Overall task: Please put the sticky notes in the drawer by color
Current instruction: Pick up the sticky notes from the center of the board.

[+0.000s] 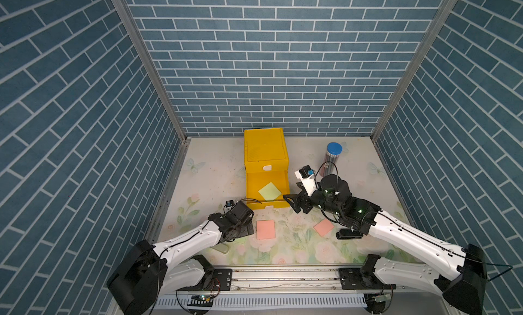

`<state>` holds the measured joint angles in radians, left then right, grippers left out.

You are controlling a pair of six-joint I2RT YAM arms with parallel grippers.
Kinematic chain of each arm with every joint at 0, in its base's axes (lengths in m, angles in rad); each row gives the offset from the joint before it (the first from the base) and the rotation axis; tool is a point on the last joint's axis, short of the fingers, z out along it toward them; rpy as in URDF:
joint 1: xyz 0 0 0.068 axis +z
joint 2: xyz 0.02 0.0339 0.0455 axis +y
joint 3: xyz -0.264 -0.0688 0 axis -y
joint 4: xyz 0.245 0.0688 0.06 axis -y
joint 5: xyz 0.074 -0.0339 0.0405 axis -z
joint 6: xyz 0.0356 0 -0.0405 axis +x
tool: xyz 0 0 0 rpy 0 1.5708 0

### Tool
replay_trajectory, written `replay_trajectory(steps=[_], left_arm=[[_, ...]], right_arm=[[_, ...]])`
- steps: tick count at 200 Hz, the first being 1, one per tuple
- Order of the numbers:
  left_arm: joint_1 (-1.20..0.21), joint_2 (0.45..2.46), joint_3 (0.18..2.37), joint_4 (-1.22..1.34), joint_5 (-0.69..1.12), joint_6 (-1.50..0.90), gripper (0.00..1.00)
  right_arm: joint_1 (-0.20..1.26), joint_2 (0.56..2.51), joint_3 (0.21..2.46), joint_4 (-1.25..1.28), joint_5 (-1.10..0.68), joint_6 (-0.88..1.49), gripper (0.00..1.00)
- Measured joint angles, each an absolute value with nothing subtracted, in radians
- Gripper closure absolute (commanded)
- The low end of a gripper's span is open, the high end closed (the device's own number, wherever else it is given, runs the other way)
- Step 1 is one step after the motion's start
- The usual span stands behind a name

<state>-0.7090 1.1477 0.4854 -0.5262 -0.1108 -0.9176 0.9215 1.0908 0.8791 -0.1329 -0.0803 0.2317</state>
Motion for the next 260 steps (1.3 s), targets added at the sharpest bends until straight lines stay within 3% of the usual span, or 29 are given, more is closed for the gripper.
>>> replay_trajectory(steps=[170, 260], left_arm=[[-0.799, 1.357, 0.616, -0.605, -0.148, -0.918, 0.00], [-0.823, 1.371, 0.606, -0.552, -0.156, -0.908, 0.19]], right_arm=[[0.921, 1.088, 0.809, -0.096, -0.109, 0.265, 0.18], [0.920, 1.058, 0.799, -0.096, -0.109, 0.266, 0.17]])
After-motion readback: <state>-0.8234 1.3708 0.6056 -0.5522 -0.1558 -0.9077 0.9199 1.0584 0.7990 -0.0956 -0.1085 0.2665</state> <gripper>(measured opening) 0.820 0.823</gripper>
